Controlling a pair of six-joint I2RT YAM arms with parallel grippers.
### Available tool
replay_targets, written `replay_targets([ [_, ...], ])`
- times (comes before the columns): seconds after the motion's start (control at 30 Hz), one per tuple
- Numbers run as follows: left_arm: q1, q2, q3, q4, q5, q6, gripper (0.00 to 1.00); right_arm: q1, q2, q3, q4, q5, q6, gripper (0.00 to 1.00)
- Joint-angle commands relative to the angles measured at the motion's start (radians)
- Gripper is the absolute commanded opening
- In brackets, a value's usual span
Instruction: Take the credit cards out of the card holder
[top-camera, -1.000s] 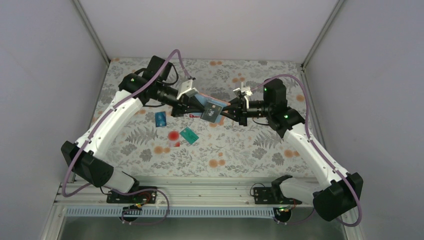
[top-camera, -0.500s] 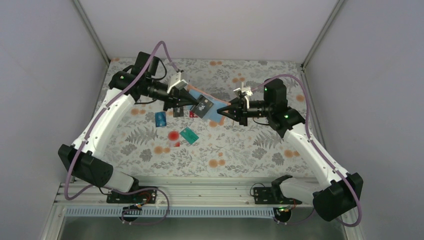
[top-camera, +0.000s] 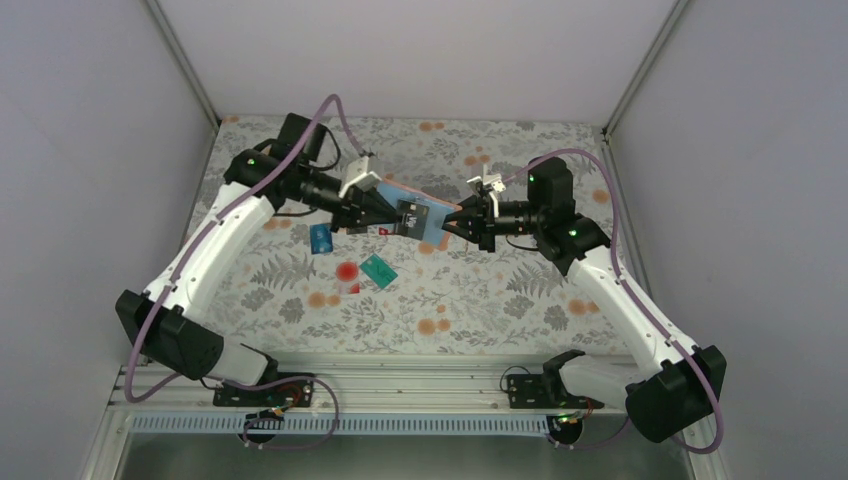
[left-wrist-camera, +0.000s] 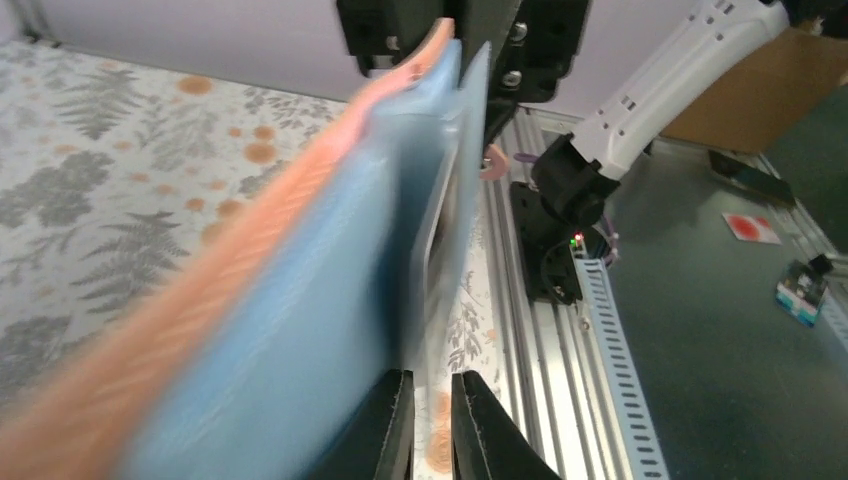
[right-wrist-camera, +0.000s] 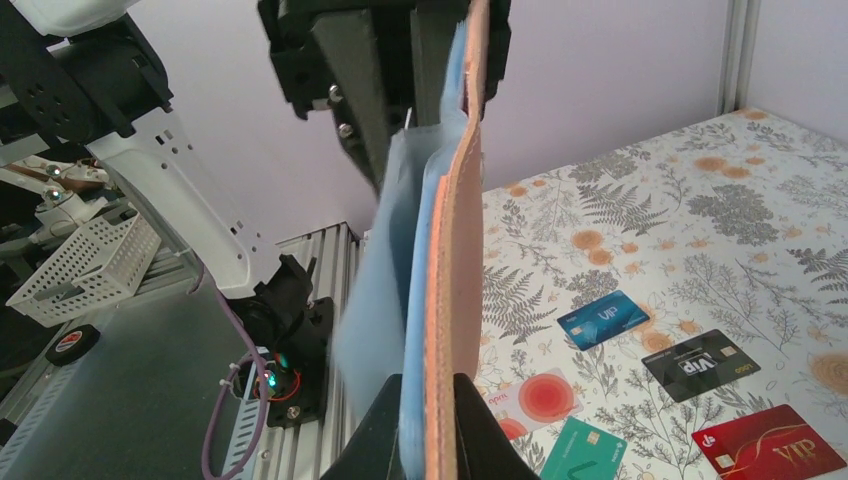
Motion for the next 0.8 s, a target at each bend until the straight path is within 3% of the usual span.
replay_targets([
  [0.0, -0.048, 0.016, 0.01, 0.015, -0.007, 0.017, 0.24, -0.009, -0.032, 0.035, -0.002, -0.014, -0.013, 0.04],
  [0.07, -0.048, 0.023, 0.025, 0.0, -0.008, 0.027, 0.35, -0.009, -0.036, 0.034, -0.002, -0.013, -0.014, 0.04],
  [0.13, -0.048, 0.019, 0.019, 0.008, -0.003, 0.021, 0.38, -0.009, -0.037, 0.03, -0.002, -0.015, -0.015, 0.04],
  [0.27, -0.052, 0.023, 0.004, 0.038, 0.013, 0.002, 0.34, -0.009, -0.033, 0.032, -0.001, -0.015, -0.014, 0.04],
  [0.43, -0.056, 0.035, 0.021, 0.054, 0.011, -0.027, 0.2, -0.01, -0.037, 0.034, -0.006, -0.009, -0.015, 0.04],
  [0.6, -0.056, 0.034, 0.023, 0.06, -0.002, -0.031, 0.27, -0.012, -0.033, 0.036, -0.002, -0.01, -0.011, 0.04],
  [0.77, -0.069, 0.039, -0.011, 0.116, -0.006, -0.068, 0.26, -0.013, -0.025, 0.041, -0.003, -0.017, -0.011, 0.04],
])
